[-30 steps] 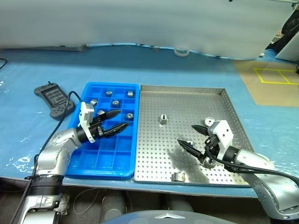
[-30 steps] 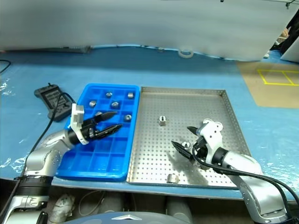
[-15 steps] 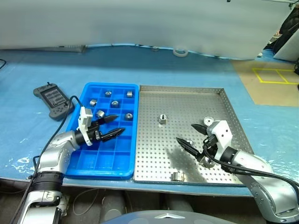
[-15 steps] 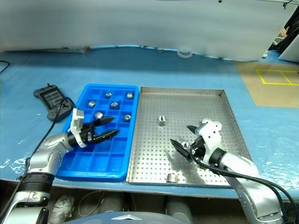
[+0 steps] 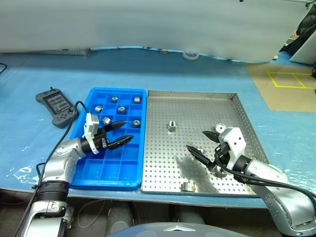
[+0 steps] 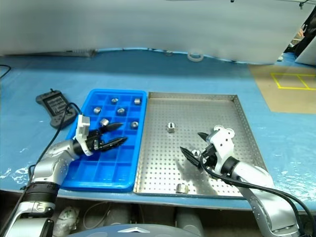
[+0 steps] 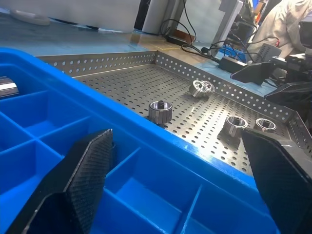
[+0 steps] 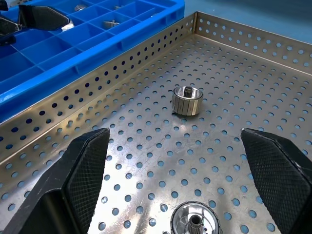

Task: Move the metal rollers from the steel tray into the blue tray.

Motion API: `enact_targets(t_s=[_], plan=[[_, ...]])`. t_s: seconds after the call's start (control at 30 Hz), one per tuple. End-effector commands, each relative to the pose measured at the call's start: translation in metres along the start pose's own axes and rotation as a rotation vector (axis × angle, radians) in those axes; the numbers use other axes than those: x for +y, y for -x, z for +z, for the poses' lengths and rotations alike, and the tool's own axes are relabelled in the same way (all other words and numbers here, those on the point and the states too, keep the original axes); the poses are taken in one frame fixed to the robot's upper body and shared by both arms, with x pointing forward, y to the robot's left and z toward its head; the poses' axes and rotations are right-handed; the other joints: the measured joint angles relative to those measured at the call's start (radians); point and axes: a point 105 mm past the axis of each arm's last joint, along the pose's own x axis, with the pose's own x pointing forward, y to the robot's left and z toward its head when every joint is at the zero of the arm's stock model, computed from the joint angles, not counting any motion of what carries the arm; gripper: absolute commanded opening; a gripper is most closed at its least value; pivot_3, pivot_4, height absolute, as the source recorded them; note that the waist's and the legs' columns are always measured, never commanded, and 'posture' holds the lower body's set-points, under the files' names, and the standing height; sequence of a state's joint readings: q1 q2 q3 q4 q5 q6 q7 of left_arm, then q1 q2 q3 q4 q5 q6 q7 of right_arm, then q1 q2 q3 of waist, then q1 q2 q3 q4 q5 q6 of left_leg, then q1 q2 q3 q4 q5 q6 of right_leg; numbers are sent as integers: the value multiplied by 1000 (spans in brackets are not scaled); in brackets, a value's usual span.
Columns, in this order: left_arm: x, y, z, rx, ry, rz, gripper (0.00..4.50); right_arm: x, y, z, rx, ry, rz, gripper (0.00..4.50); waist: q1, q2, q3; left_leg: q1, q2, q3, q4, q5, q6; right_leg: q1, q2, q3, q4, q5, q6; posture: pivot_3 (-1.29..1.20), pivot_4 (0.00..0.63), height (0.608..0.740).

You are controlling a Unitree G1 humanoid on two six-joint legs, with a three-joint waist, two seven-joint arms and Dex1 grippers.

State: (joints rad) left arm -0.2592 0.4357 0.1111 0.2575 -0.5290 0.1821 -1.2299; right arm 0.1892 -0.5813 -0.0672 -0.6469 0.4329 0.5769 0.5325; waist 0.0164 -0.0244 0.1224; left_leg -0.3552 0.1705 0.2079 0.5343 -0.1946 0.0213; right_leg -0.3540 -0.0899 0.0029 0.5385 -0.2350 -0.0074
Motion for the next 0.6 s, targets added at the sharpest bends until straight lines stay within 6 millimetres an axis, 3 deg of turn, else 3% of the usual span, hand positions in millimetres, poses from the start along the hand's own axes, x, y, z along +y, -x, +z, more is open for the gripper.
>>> enact_targets(t_s=[0.03,0.1,0.23,0.37,0.47,0.6], plan=[[9,-13,19,-30,-49,19,4434,-5,5,16,-34,48,-8,4500,1,0,0,0,0,0,0,0,0,0,0,0,0,0,0,-236,150,740],[5,-32,38,-36,-82,-38,4434,-7,8,15,-22,59,-13,4500,3,-2,0,-1,0,0,0,0,0,0,0,0,0,0,0,-248,150,740],[-9,-71,51,-1,-128,-185,4434,-11,11,14,-15,61,-43,4500,5,-3,0,-2,-1,0,1,1,-1,0,-1,0,0,0,0,-268,150,740],[-24,-125,73,9,-158,-342,4434,-6,11,14,-21,51,-55,4500,-2,-3,0,-6,-1,0,2,1,-1,1,-1,0,2,1,0,-322,150,740],[-32,-165,67,132,-154,-406,4434,-4,13,12,-20,48,-84,4500,-4,-3,0,-8,-1,0,4,1,-1,-1,-1,-1,3,1,0,-364,150,740],[-22,-191,50,295,-222,-357,4434,-5,17,16,-44,43,-145,4500,-32,-3,-1,-8,-1,0,7,-1,2,1,-2,0,2,1,0,-424,150,740]])
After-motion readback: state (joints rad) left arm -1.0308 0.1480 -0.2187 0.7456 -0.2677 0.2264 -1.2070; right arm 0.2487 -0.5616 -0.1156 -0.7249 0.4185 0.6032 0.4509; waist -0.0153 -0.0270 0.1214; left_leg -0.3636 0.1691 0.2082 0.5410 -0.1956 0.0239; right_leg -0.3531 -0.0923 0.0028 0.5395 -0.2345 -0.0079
